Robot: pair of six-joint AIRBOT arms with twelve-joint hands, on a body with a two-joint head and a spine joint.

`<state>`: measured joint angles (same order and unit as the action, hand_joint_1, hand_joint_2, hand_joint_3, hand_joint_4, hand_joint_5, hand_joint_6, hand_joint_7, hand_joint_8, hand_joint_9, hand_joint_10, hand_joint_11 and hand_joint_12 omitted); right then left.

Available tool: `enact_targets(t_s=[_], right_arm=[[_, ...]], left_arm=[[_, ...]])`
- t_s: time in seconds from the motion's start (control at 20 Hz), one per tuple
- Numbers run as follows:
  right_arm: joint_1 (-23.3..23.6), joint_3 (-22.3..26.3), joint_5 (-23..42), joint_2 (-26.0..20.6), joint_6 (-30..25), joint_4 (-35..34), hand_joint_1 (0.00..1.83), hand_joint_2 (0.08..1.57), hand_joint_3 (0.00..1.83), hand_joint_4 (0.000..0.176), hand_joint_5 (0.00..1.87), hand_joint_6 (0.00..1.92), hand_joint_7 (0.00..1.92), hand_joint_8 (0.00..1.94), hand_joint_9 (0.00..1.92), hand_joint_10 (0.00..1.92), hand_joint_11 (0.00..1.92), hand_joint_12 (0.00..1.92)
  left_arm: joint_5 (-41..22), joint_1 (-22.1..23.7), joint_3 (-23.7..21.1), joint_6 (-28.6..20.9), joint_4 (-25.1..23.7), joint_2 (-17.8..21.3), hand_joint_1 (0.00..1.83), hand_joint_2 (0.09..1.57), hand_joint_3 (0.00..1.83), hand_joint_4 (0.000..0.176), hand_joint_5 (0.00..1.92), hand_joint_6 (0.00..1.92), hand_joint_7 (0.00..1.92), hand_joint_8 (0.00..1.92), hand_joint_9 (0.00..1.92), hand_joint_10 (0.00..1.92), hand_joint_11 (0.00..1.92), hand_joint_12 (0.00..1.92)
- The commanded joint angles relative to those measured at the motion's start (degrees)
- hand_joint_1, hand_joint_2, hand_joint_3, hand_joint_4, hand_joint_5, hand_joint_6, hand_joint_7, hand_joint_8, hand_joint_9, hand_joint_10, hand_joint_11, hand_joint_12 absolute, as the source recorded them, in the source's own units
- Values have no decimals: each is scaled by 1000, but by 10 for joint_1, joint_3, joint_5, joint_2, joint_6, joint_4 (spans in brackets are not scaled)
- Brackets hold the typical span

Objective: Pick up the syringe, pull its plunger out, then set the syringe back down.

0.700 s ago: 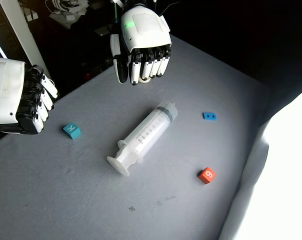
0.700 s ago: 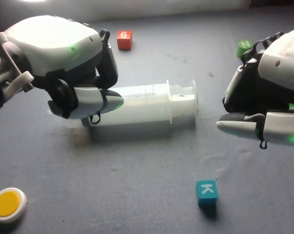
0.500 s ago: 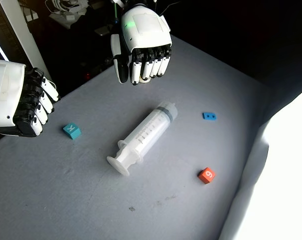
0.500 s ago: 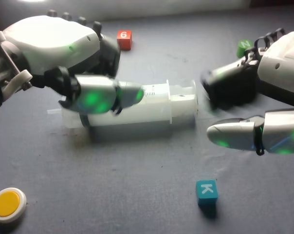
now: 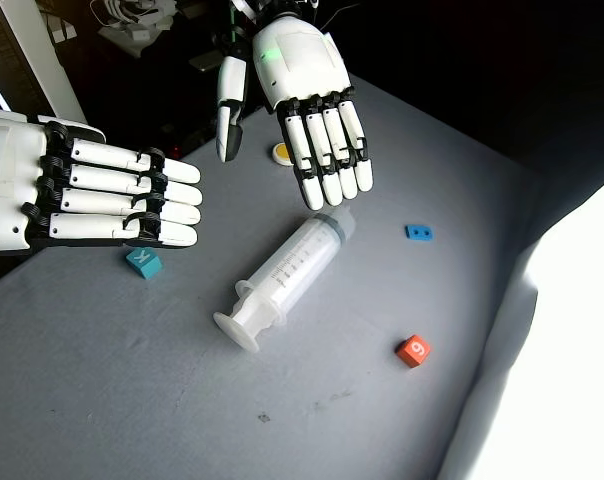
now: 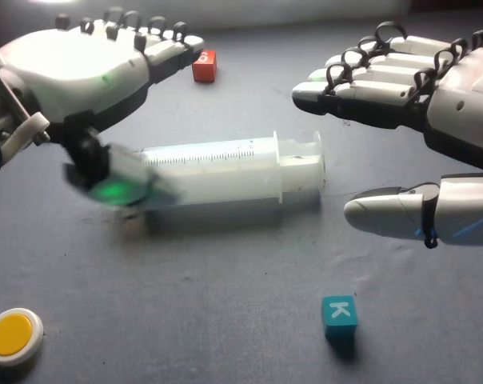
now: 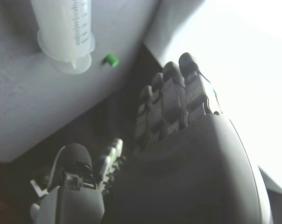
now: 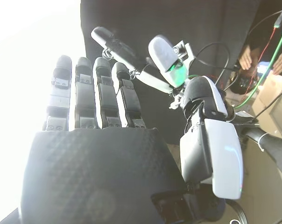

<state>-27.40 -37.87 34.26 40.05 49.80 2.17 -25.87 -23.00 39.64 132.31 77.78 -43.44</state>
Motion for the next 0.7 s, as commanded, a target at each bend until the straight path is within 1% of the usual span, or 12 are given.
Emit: enact_targets(t_s=[0.0,0.05,0.1,0.15,0.25,0.3,0.35,0.4,0.5,0.55,0.6,0.65], right_arm=[[5,1,80,-3,-1,-2,214,1228,3,0,177,0,172,0,140,0,0,352],[4,1,83,-3,-1,-3,205,1228,2,0,183,2,177,2,147,3,0,363],[3,1,85,-3,-1,-3,212,1228,1,0,190,3,187,4,158,5,0,393],[-1,0,85,-3,7,-3,217,1225,0,0,200,4,200,5,176,8,0,444],[-5,-4,85,-3,14,-3,224,1217,0,0,228,6,231,8,213,11,0,539],[-7,-8,87,-3,14,-3,219,1217,0,0,219,1,221,3,200,3,0,489],[-8,-11,89,-3,14,-5,216,1215,0,0,228,3,232,5,212,5,0,512],[-8,-14,89,-3,14,-14,214,1211,0,0,229,3,230,3,209,3,0,517],[-10,-16,93,-3,14,-40,243,1200,0,0,261,9,260,9,236,9,0,576],[-10,-16,94,-3,15,-41,247,1206,0,0,258,7,264,10,237,9,0,578],[-10,-16,94,-3,15,-41,285,1203,0,0,282,9,293,12,266,13,0,644],[-11,-16,94,-2,15,-41,286,1206,0,0,287,8,296,9,267,10,0,659]], left_arm=[[-48,12,4,17,-9,-4,1088,925,0,0,0,0,21,1,45,3,0,277],[-61,13,10,34,10,-12,1073,923,0,0,0,0,27,2,52,4,0,325],[-62,13,18,34,13,-22,1082,919,0,0,3,1,47,6,69,7,0,356],[-62,13,29,34,17,-36,1050,928,0,0,0,0,46,4,69,6,0,362],[-60,12,48,34,20,-61,1046,917,0,0,29,8,89,10,112,14,0,473],[-60,9,58,34,25,-75,1037,892,0,0,40,8,102,9,127,14,0,511],[-59,7,65,34,31,-85,1040,904,0,0,10,3,72,8,95,9,0,427],[-60,4,73,34,39,-98,1069,895,0,0,22,6,77,7,95,8,0,384],[-67,-2,85,34,44,-119,1083,917,6,0,43,8,109,9,122,11,0,421],[-71,-6,90,32,45,-129,1103,946,15,0,38,4,108,6,119,7,0,392],[-73,-10,96,30,45,-137,1081,942,10,0,79,13,143,12,148,13,0,439],[-74,-16,103,26,45,-148,1082,935,5,0,84,12,142,8,149,10,0,453]])
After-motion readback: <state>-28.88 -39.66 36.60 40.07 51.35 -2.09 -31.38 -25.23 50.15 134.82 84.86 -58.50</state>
